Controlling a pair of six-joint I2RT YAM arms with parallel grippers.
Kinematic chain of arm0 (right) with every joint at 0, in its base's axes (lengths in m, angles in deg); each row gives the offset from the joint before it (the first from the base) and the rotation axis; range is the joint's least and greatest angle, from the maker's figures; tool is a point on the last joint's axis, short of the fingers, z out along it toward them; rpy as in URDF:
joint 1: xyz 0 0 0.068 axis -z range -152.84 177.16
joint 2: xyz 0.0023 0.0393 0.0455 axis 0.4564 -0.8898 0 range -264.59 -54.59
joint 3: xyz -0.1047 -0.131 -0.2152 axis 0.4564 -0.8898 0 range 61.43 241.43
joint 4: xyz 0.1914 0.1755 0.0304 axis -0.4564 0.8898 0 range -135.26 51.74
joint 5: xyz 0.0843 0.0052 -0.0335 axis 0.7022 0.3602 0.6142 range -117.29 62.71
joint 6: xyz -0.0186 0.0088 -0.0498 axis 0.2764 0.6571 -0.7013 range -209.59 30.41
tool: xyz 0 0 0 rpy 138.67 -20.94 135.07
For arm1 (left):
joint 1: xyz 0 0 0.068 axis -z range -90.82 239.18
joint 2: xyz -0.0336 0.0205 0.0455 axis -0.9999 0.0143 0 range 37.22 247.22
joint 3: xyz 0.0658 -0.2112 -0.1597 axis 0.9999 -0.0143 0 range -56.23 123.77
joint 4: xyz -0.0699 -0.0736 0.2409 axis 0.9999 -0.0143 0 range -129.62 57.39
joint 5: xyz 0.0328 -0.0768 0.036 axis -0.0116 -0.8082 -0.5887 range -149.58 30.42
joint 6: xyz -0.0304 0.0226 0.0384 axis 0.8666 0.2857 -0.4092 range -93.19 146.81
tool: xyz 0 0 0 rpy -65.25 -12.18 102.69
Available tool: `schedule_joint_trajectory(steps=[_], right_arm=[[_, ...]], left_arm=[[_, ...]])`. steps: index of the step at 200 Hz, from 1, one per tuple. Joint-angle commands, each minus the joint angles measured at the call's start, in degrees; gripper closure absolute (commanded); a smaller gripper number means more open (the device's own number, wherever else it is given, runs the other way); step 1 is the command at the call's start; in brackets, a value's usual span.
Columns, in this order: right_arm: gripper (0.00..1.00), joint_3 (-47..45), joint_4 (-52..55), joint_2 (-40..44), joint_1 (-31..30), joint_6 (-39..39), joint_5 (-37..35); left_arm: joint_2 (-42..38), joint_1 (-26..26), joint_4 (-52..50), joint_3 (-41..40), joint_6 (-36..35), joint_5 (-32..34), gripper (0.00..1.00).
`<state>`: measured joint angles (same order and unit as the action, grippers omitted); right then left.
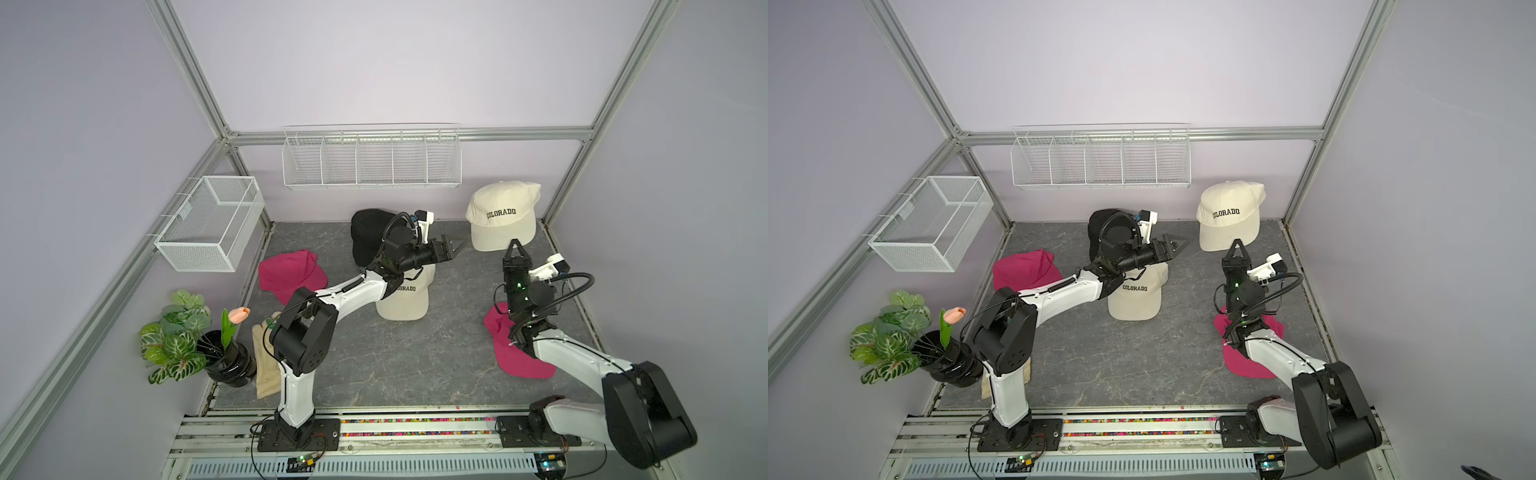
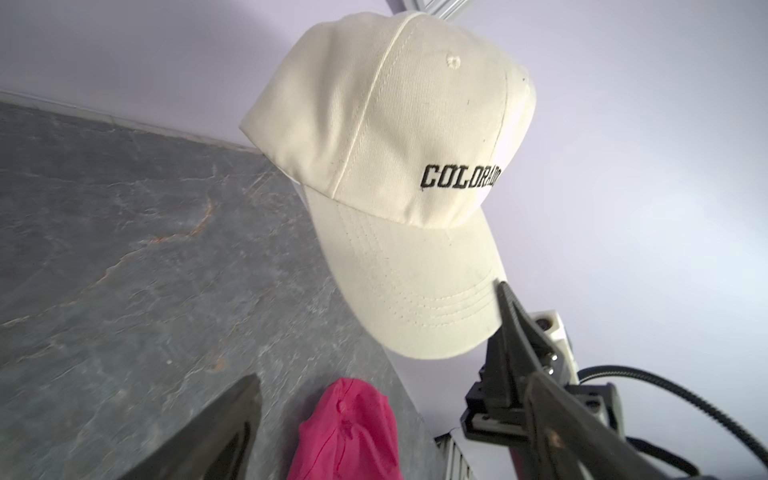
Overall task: Stack the baseball caps by color
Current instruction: Adjust the baseball cap at the center of the board, then place the baseball cap on the baseball cap.
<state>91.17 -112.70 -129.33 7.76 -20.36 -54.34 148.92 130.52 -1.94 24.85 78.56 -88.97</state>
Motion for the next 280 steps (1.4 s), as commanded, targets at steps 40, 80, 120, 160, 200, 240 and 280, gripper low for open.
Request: schedule_joint_trajectory(steps=[40,80,120,160,200,240,280], right_arm=[[0.94,5.33,-14.56,-3.06,-4.20,1.09,0.38],[0.93,6.50,-14.56,-4.25,-6.21,2.35,2.46],[0.93,6.39,-14.53,-5.52,-7.03,4.55,2.24],[0.93,5.42,-14.48,-4.98,-7.21,3.82,1.70],[0.93,4.68,-14.39,-5.06,-7.31,3.39,1.60],[0.47,4.25,-4.64,-1.87,-7.29,-6.37,7.95],[0.05,5.46,26.73,9.10,-6.92,-30.76,9.45]], left_arm=[[3.25,-0.30,8.13,5.73,11.53,-2.65,0.00],[6.31,-0.56,13.13,10.27,14.90,-3.95,0.00],[8.53,-0.74,18.79,14.24,19.00,-5.31,0.10],[8.19,-0.91,20.07,14.02,19.17,-4.67,0.36],[8.75,-1.52,23.02,12.79,21.24,-3.40,0.79],[8.01,-2.81,21.48,11.54,18.52,-5.19,1.00],[1.72,-6.38,9.43,4.67,5.60,-6.28,1.00]])
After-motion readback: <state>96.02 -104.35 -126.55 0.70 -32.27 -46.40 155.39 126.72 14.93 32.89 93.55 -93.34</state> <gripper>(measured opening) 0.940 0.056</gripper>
